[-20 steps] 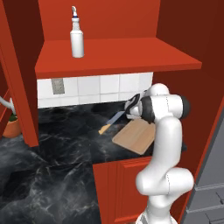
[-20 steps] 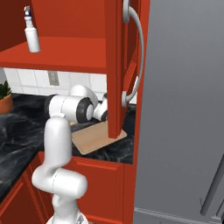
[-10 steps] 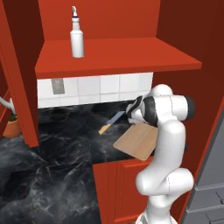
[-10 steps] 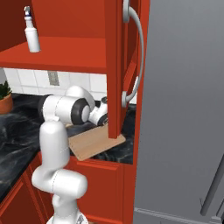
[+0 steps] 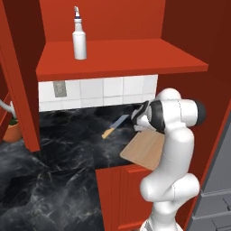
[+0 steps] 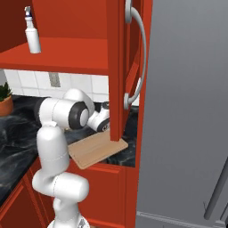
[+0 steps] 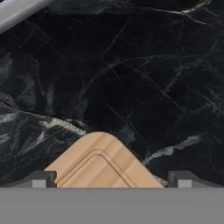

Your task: Move the cutting board and knife to the sink. Then move spray from the cabinet to the counter.

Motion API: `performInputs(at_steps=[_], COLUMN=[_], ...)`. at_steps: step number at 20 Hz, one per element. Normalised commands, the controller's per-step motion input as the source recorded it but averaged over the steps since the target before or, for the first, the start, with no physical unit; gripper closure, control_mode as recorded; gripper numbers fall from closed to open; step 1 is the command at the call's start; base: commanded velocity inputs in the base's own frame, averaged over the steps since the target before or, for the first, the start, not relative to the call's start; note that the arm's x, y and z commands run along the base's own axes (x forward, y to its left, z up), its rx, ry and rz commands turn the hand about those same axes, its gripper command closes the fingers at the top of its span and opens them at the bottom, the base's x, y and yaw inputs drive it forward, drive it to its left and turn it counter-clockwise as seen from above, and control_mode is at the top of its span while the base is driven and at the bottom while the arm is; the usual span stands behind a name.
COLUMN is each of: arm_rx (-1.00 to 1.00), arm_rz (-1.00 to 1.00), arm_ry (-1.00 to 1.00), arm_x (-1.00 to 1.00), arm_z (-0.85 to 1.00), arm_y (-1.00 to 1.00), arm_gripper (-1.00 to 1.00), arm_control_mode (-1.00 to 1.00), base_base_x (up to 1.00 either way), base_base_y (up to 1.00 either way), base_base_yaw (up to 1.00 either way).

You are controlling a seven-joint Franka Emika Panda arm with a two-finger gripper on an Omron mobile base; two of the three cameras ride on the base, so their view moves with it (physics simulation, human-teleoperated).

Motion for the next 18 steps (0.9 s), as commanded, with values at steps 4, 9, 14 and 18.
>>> performInputs(at_steps=[4,9,14,18], arm_rx=[-0.02,-0.03,-0.07,-0.04], arm_rz=[0.04,0.03,0.03,0.04], arm_ry=[0.00,0.00,0.00,-0.02], arm_x=[-0.64,-0.65,-0.58,-0.17], arm_z=[-0.49,-0.48,-0.49,-0.32], arm_y=[0.02,0.03,0.04,0.01], arm_gripper=[-1.00,-1.00,-1.00,-1.00], arm_control_mode=[-1.00,-1.00,-1.00,-1.00], base_base_x=[0.00,0.00,0.00,0.00], base_base_y=[0.00,0.00,0.00,0.00], base_base_yaw=[0.00,0.00,0.00,0.00])
